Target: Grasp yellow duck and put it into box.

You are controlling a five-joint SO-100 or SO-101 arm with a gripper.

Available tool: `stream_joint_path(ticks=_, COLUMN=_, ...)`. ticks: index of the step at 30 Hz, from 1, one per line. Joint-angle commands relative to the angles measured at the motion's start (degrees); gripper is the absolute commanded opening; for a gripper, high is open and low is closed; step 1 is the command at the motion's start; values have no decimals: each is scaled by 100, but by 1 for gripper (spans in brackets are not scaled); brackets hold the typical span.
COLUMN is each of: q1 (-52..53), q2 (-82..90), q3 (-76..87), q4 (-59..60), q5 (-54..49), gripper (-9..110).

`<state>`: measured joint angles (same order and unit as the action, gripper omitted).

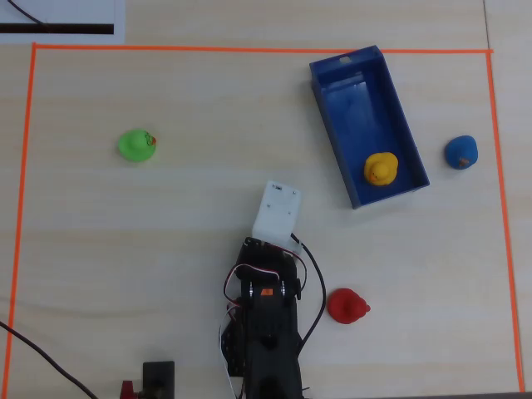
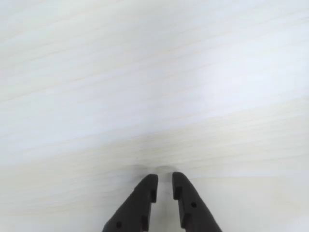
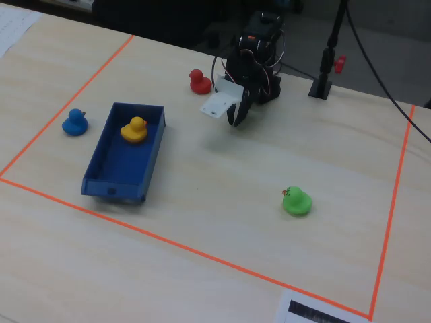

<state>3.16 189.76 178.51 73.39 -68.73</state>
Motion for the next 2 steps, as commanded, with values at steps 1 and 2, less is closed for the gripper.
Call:
stream_joint_path(ticks=1, q1=9, q2=-9, q3=-26, q4=123, q5=-9, gripper=0)
stream_joint_path(ticks=2, q1=9, q2=-9, q3=-26, q4=123, q5=-9, gripper=0)
